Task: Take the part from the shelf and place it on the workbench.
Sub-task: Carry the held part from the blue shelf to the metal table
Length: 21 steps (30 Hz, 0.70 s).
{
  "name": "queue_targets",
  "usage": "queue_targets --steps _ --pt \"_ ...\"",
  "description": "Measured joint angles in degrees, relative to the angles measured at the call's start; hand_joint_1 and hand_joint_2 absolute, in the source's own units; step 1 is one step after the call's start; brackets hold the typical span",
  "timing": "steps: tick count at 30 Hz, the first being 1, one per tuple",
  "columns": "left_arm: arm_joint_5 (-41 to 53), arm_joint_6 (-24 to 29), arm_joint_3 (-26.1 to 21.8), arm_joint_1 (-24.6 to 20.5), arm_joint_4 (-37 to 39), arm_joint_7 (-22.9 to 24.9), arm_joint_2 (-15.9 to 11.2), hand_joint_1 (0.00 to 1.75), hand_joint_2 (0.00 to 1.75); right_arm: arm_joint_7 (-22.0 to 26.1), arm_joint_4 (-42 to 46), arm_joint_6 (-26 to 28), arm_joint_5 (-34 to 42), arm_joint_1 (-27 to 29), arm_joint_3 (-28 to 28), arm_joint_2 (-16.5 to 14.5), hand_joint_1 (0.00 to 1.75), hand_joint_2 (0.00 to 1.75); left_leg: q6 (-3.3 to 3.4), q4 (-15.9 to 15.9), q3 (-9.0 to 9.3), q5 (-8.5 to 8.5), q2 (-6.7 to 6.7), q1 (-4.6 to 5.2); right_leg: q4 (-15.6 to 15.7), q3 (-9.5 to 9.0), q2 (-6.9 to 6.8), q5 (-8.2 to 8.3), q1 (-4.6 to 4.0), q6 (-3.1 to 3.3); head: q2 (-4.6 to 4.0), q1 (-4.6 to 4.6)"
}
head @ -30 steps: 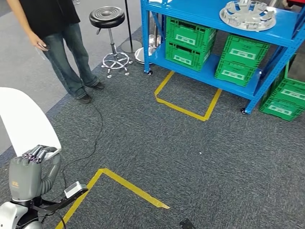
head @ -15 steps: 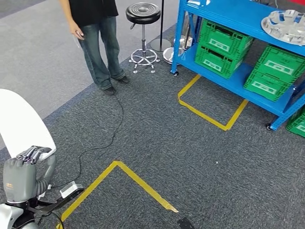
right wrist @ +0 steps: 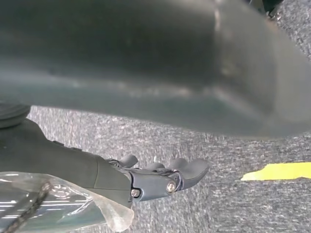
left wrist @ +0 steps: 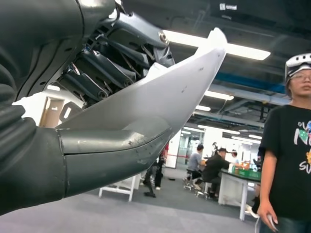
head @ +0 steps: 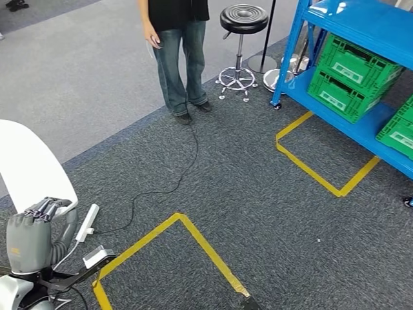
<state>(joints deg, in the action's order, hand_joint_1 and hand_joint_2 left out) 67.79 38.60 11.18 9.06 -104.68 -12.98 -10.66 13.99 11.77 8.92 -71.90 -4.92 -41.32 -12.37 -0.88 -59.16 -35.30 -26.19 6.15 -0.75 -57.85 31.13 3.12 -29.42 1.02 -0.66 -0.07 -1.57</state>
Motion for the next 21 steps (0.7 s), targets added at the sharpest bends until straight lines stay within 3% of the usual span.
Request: queue_targets --steps 1,3,5,6,8,10,12,14,16,18,20,21 --pt "-0.1 0.0 0.0 0.0 0.0 0.0 0.0 1.75 1.75 0.0 0.0 0.0 0.0 0.0 0.0 0.0 0.00 0.00 -0.24 -1.7 -0.75 -1.04 -1.43 0.09 0.2 -0.17 -0.82 0.07 0.07 0.30 0.00 0.15" --pt "-0.3 -0.1 0.0 -0.2 0.0 0.0 0.0 1.75 1.75 0.0 0.0 0.0 0.0 0.0 0.0 0.0 0.00 0.00 -0.64 -8.2 -3.74 -4.42 -4.57 0.16 0.3 -0.40 -2.52 -0.02 -0.02 0.70 0.00 0.39" --pt "-0.6 -0.3 0.0 -0.1 0.0 -0.1 0.1 1.75 1.75 0.0 0.0 0.1 0.0 0.2 0.0 0.0 0.00 0.00 -0.87 -14.3 -6.55 -6.52 -5.53 0.06 0.3 -0.48 -4.31 -0.21 -0.18 0.90 0.00 0.41" --pt "-0.8 -0.4 0.0 0.0 0.0 -0.1 0.1 1.75 1.75 0.0 0.0 0.1 0.1 0.2 0.0 0.0 0.00 0.00 -0.87 -14.9 -6.73 -6.14 -5.69 0.03 0.3 -0.53 -5.15 -0.31 -0.25 0.95 0.00 0.42" --pt "-1.1 -0.5 0.0 0.0 0.0 -0.1 0.1 1.75 1.75 0.0 0.0 0.1 0.1 0.1 0.0 0.0 0.00 0.00 -0.59 -9.6 -3.81 -2.79 -6.40 0.10 0.3 -0.86 -6.59 -0.56 -0.34 0.87 0.00 0.42" --pt "-1.3 -0.6 0.0 0.0 0.0 -0.1 0.1 1.75 1.75 0.0 0.0 0.1 0.1 0.0 0.1 0.0 0.00 0.00 0.01 -2.4 0.07 -0.43 -8.74 0.69 0.3 -1.21 -7.76 -0.94 -0.60 0.56 0.00 0.43" --pt "-1.3 -0.6 0.0 -0.1 0.0 -0.1 0.2 1.75 1.75 -0.1 0.0 0.2 0.1 0.0 0.1 0.0 0.00 0.00 0.62 0.6 1.35 -0.30 -10.02 1.27 0.3 -1.37 -8.86 -1.21 -0.92 0.11 0.00 0.43" --pt "-1.3 -0.7 0.0 0.0 -0.1 -0.2 0.2 1.75 1.75 -0.1 0.0 0.2 0.1 -0.1 0.2 -0.1 0.00 0.00 1.22 1.0 1.23 -0.13 -8.88 1.23 0.5 -1.50 -9.91 -1.48 -0.99 -0.39 0.00 0.41" --pt "-1.4 -0.7 0.0 0.0 -0.2 -0.2 0.2 1.75 1.75 -0.1 0.0 0.2 0.1 -0.2 0.3 -0.1 0.00 0.00 1.88 1.5 1.47 0.16 -7.63 0.93 -1.4 -0.79 -7.96 -3.03 -0.83 -0.87 0.00 0.26" --pt "-1.3 -0.7 0.0 -0.1 -0.3 -0.2 0.2 1.75 1.75 -0.1 0.0 0.2 0.1 -0.1 0.3 -0.1 0.00 0.00 2.38 1.7 1.60 0.31 -6.44 0.77 -8.1 2.31 -4.47 -6.37 -0.68 -1.04 0.00 -0.01" --pt "-1.3 -0.8 0.0 0.0 -0.3 -0.2 0.3 1.75 1.75 -0.1 0.0 0.2 0.1 0.1 0.3 -0.1 0.00 0.00 2.56 1.7 1.57 0.31 -5.01 0.83 -15.1 6.16 -3.31 -8.59 -0.69 -1.04 0.00 -0.12" --pt "-1.4 -0.8 0.0 0.0 -0.3 -0.2 0.3 1.75 1.75 -0.2 0.0 0.2 0.1 0.2 0.3 -0.1 0.00 0.00 2.56 1.7 1.60 0.30 -4.21 0.85 -16.1 7.02 -3.20 -8.12 -0.69 -1.02 0.00 -0.13"
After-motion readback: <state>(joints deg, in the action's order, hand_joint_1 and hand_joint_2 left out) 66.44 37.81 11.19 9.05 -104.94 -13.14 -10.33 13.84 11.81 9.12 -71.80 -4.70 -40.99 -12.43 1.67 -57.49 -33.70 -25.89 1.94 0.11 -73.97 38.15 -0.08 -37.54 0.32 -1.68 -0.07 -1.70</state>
